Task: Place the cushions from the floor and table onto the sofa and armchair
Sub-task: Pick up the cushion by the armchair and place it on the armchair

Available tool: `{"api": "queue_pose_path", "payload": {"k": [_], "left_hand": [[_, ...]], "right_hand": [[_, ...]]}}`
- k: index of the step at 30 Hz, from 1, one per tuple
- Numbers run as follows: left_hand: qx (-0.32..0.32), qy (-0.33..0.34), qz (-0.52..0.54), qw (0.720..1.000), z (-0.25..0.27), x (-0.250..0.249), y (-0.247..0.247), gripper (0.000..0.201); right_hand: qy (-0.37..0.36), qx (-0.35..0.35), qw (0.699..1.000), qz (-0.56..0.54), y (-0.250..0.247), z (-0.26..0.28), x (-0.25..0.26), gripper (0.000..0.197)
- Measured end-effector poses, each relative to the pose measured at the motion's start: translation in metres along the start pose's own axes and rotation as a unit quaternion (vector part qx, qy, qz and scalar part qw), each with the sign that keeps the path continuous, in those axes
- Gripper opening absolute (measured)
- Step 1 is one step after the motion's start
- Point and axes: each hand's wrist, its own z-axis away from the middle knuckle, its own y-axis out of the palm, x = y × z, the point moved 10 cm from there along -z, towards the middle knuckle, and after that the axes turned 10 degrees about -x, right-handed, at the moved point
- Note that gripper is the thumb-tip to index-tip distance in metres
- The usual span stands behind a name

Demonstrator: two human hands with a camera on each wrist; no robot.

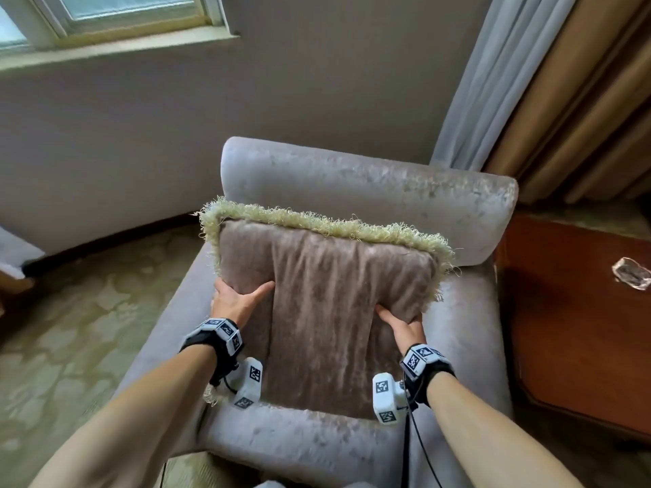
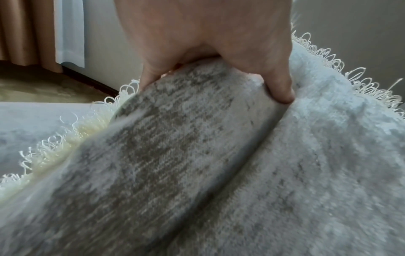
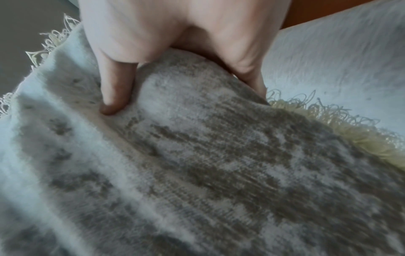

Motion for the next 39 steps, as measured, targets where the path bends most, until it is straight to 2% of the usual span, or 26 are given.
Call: {"api": "queue_pose_path", "payload": {"k": [3, 6, 9, 18, 24, 30, 36, 39], "left_hand": [[0.017, 0.005, -0.007, 1.0, -0.028, -0.006, 0.015, 0.122], [0.044, 0.015, 0.003, 0.999, -0.052, -0.012, 0.033, 0.121], [0.076, 0.016, -0.002, 0.997, -0.076, -0.014, 0.055, 0.12], [0.121, 0.032, -0.007, 0.992, -0.112, -0.03, 0.098, 0.115], [0.138, 0.034, -0.026, 0.989, -0.121, -0.036, 0.118, 0.116], [0.135, 0.037, -0.044, 0.989, -0.123, -0.034, 0.138, 0.118], [0.139, 0.036, -0.047, 0.988, -0.119, -0.035, 0.161, 0.119], [0.16, 0.023, -0.033, 0.986, -0.114, -0.031, 0.172, 0.118]], "right_hand": [[0.009, -0.024, 1.0, 0.011, 0.013, -0.011, -0.002, 0.092], [0.03, -0.036, 0.998, 0.036, 0.023, -0.018, -0.011, 0.076], [0.054, -0.059, 0.996, 0.047, 0.034, -0.024, -0.015, 0.097], [0.074, -0.106, 0.989, 0.066, 0.043, -0.045, -0.009, 0.118], [0.08, -0.126, 0.987, 0.061, 0.039, -0.061, -0.012, 0.104], [0.122, -0.086, 0.985, 0.084, 0.043, -0.079, -0.024, 0.112], [0.139, -0.065, 0.983, 0.103, 0.032, -0.094, -0.04, 0.112], [0.155, -0.007, 0.978, 0.141, 0.036, -0.098, -0.049, 0.112]]}}
